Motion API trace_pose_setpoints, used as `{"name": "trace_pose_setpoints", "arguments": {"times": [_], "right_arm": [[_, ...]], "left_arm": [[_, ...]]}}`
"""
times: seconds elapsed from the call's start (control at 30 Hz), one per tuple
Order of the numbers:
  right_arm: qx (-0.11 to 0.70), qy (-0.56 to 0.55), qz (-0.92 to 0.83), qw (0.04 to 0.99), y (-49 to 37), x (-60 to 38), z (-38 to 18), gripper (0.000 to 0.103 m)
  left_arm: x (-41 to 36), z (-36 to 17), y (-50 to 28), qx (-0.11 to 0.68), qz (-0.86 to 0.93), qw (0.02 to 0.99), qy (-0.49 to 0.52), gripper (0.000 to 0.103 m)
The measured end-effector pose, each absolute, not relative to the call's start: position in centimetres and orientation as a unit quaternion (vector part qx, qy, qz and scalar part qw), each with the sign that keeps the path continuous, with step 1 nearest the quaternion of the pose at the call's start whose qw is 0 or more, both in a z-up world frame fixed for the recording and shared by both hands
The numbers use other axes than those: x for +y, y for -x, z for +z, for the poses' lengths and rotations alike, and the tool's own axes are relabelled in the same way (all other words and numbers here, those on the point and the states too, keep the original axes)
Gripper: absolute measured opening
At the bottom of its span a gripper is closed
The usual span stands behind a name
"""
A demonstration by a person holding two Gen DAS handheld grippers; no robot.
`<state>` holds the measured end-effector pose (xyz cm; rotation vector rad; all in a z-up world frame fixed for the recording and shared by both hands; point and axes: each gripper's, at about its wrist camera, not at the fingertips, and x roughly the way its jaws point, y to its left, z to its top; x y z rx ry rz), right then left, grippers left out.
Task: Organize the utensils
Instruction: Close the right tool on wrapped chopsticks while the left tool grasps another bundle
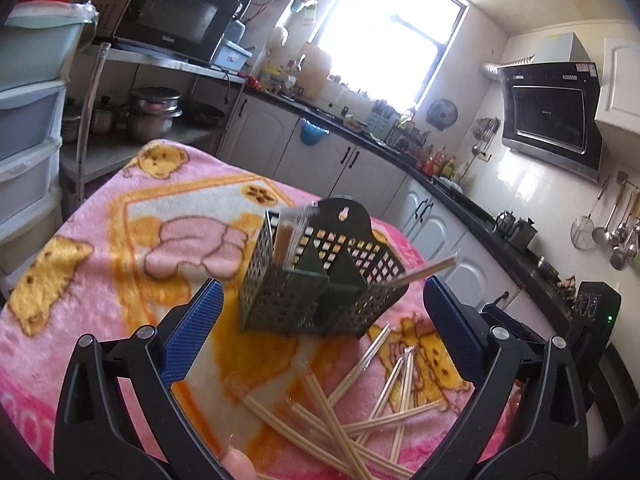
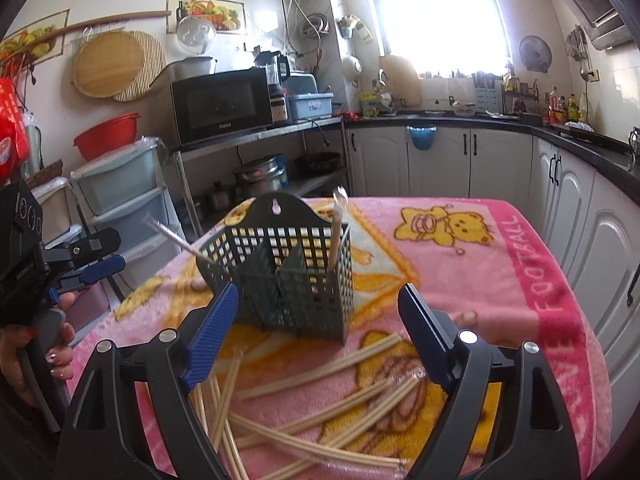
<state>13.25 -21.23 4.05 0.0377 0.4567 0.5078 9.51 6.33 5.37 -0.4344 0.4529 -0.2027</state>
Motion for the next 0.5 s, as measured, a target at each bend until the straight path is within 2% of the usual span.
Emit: {"name": "trace_pose_setpoints", "arguments": {"times": [0.5], "right_arm": [[0.276,-0.018,0.249,0.928,-11.3,-22.1,0.7,0.083]], "left_arm": [[3.6,1.8,-10.7,0.285,-0.115,0.931,0.198,0.092]]}}
